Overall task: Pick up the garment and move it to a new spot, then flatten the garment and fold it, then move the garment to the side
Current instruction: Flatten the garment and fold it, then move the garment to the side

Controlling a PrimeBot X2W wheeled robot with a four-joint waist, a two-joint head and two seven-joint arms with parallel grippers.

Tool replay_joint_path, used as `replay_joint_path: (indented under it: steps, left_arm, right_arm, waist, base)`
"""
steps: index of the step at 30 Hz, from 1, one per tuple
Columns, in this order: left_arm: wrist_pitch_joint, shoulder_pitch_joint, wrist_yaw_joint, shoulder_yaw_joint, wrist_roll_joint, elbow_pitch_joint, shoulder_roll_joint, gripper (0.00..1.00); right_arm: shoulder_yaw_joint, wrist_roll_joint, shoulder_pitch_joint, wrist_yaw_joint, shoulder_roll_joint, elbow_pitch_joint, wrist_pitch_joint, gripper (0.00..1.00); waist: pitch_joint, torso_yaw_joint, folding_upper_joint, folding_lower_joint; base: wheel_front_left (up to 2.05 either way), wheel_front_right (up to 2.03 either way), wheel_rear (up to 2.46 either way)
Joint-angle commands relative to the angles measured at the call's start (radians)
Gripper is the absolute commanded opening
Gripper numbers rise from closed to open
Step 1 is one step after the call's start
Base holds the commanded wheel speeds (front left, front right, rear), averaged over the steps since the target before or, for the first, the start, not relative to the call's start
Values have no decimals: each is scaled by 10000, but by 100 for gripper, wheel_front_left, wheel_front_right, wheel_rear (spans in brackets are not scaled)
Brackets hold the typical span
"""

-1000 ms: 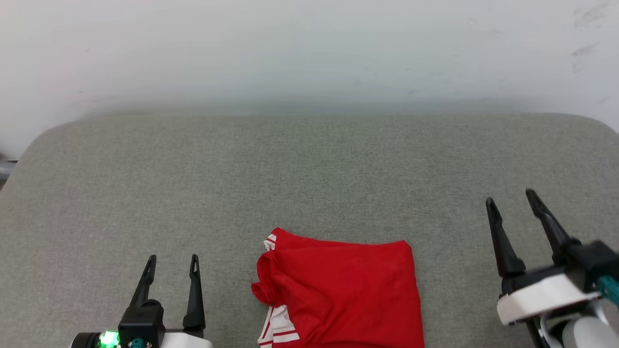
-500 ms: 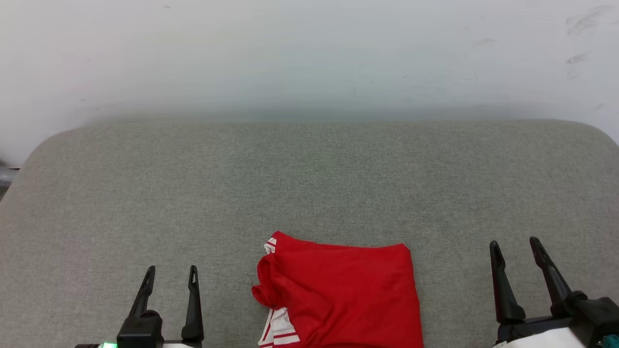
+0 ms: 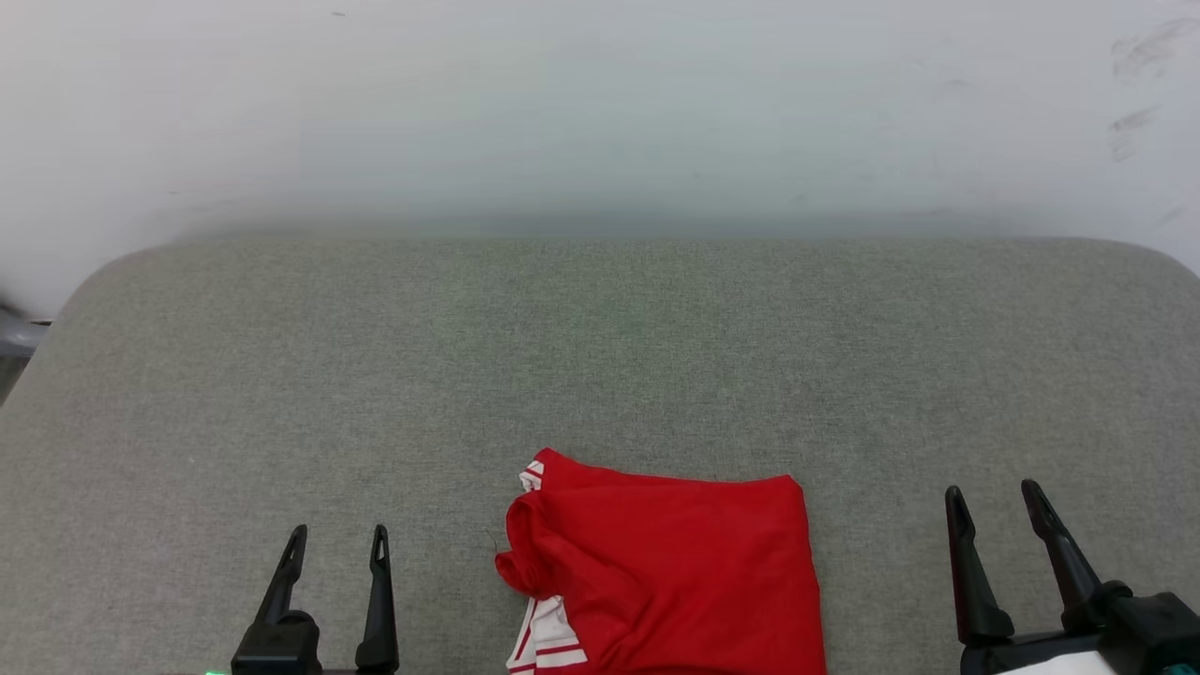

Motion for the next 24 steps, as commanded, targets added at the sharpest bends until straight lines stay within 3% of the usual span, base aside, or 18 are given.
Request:
replay_joint_path:
  steps: [1,12,17,24]
  left_arm:
    - [-46,36,-16,-1,-44,-6,54,100]
    - [-46,-148,-55,-129,-14,55,8,100]
    - [-46,-287,-72,-241,-13,81,-25,100]
    - [-46,-432,-80,-241,-61,91,-26,100]
  right_arm:
    - [1,6,40,-9,56,48,-12,100]
    - [-509,75,-727,-9,-193,-341,192,100]
    - [-491,731,-1942,-9,-1029,-913,1256,100]
    - [713,1910,-3178,-9,-2263,-1227,3510,100]
  waist:
    - [-3,10,0,1]
    - [14,221,0,1]
    - [119,401,0,1]
    - [327,547,0,1]
  base:
    - [0,0,0]
    - [0,0,0]
    - [0,0,0]
    - [0,0,0]
